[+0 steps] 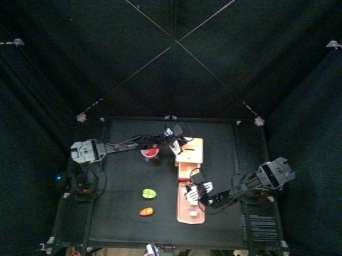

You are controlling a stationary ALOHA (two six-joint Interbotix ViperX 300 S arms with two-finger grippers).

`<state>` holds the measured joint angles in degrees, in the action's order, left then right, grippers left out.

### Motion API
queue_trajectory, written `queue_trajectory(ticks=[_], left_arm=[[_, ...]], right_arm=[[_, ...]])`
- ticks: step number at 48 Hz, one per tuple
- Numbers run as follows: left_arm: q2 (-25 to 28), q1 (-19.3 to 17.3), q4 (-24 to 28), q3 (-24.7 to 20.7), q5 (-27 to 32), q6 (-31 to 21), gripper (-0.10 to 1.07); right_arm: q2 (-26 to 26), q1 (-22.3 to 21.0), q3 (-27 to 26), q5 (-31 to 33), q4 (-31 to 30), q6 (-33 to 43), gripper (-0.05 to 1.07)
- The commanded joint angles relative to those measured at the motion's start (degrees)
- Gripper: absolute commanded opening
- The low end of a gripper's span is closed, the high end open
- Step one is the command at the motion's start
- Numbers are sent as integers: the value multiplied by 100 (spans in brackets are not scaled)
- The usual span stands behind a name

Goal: Grab sushi roll from plate

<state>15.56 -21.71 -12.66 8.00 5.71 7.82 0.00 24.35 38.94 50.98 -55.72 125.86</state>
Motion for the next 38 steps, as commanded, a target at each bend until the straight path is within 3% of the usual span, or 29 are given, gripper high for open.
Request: queue_trajectory(ticks=[1,10,17,27,38], left_arm=[[-369,0,9,-53,-176,9,56],[-765,35,18,237,-264,9,56],[-1213,475,18,826,-554,26,56],[-2013,1046,-44,1907,-1802,-26,56],[-2725,1758,-668,2953,-2470,-26,56]], right_arm=[[-334,79,0,26,26,0,85],[-659,237,149,-79,246,-70,85],[-747,281,290,-229,519,-229,85],[-712,255,501,-483,773,-343,85],[-677,229,571,-589,756,-360,85]])
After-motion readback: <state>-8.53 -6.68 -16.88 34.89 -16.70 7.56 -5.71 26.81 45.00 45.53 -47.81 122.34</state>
